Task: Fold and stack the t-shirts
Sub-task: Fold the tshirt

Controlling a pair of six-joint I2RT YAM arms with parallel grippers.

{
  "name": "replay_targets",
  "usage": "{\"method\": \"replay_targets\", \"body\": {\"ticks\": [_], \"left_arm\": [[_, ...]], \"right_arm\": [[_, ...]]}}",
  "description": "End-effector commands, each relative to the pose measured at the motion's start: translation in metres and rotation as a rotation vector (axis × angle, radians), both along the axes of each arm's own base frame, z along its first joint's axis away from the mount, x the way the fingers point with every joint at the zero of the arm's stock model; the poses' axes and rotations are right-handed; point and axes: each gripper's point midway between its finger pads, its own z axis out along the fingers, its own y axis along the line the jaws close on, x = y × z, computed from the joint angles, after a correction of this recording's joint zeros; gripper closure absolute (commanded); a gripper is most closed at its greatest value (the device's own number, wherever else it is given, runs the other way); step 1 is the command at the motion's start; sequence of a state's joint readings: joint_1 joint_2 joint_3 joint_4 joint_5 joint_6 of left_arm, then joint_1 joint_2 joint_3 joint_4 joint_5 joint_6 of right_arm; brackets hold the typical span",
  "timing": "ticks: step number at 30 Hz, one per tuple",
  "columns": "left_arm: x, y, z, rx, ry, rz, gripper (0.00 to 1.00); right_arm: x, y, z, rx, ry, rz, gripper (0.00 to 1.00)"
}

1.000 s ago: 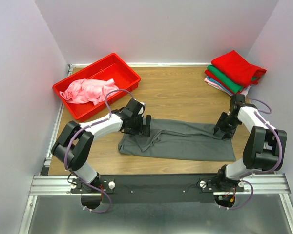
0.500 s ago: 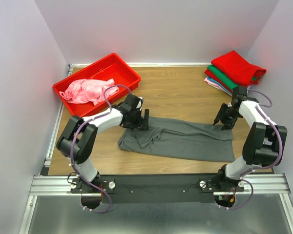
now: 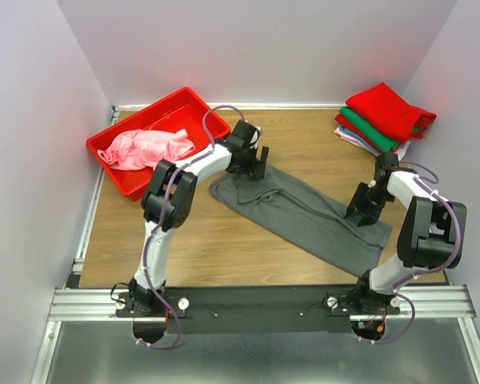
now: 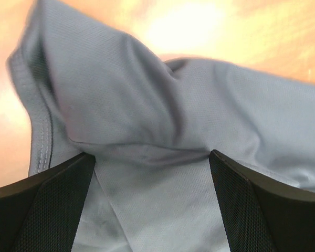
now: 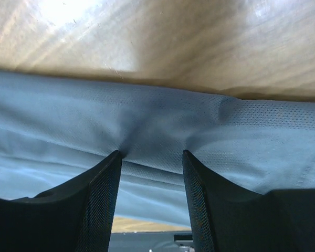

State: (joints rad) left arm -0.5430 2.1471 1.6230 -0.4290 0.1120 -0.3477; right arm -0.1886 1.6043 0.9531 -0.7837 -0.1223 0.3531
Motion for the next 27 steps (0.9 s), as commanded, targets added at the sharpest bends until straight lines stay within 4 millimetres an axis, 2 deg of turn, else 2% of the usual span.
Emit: {"method": "replay_targets", "body": {"ticks": [1,2,3,4,5,8,11,14,15,17,18,19,20,21,23,26,27], "left_arm": [[0.017,0.009,-0.026,0.130,0.036,-0.009,0.02],[0.035,0.000,-0.006,0.107,-0.014,-0.007,0.02],[0.038,0.002,-0.010,0.128,-0.004,0.000,0.02],[0.044,-0.001,-0.003,0.124,-0.019,0.002,0.02],[0.056,-0.008,0.015,0.100,-0.062,0.006,0.02],[0.065,-0.015,0.044,0.064,-0.107,0.023,0.02],[0.068,-0.017,0.088,0.005,-0.166,0.051,0.02],[0.059,-0.015,0.103,-0.027,-0.160,0.072,0.02],[0.054,-0.014,0.116,-0.045,-0.168,0.076,0.02],[0.042,-0.015,0.119,-0.077,-0.139,0.072,0.02],[0.032,-0.014,0.106,-0.075,-0.101,0.067,0.02],[0.023,-0.016,0.113,-0.112,-0.086,0.060,0.02],[0.010,-0.012,0.096,-0.100,-0.040,0.060,0.02],[0.004,-0.013,0.102,-0.119,-0.049,0.058,0.02],[-0.008,-0.012,0.095,-0.134,-0.019,0.069,0.02],[-0.028,-0.009,0.076,-0.160,0.033,0.077,0.02],[-0.035,-0.008,0.063,-0.155,0.059,0.074,0.02]], "right_arm": [[-0.007,0.001,0.010,-0.006,0.003,-0.016,0.43],[-0.005,0.000,0.013,-0.014,-0.003,-0.011,0.43],[0.002,-0.002,0.020,-0.019,-0.027,-0.005,0.43],[0.005,-0.003,0.024,-0.025,-0.038,0.003,0.42],[0.009,-0.003,0.027,-0.021,-0.048,0.012,0.42],[0.026,-0.002,0.043,-0.008,-0.103,0.039,0.42],[0.037,0.002,0.052,0.015,-0.143,0.075,0.42],[0.040,0.006,0.053,0.033,-0.153,0.096,0.42],[0.040,0.007,0.052,0.037,-0.152,0.109,0.42],[0.039,0.009,0.049,0.044,-0.146,0.122,0.42],[0.037,0.010,0.047,0.052,-0.145,0.125,0.42],[0.037,0.012,0.047,0.059,-0.147,0.131,0.42],[0.036,0.016,0.045,0.075,-0.145,0.135,0.42],[0.036,0.019,0.043,0.083,-0.148,0.138,0.42],[0.034,0.022,0.041,0.094,-0.144,0.144,0.42],[0.029,0.026,0.035,0.111,-0.129,0.154,0.42],[0.028,0.029,0.033,0.119,-0.124,0.158,0.42]]}}
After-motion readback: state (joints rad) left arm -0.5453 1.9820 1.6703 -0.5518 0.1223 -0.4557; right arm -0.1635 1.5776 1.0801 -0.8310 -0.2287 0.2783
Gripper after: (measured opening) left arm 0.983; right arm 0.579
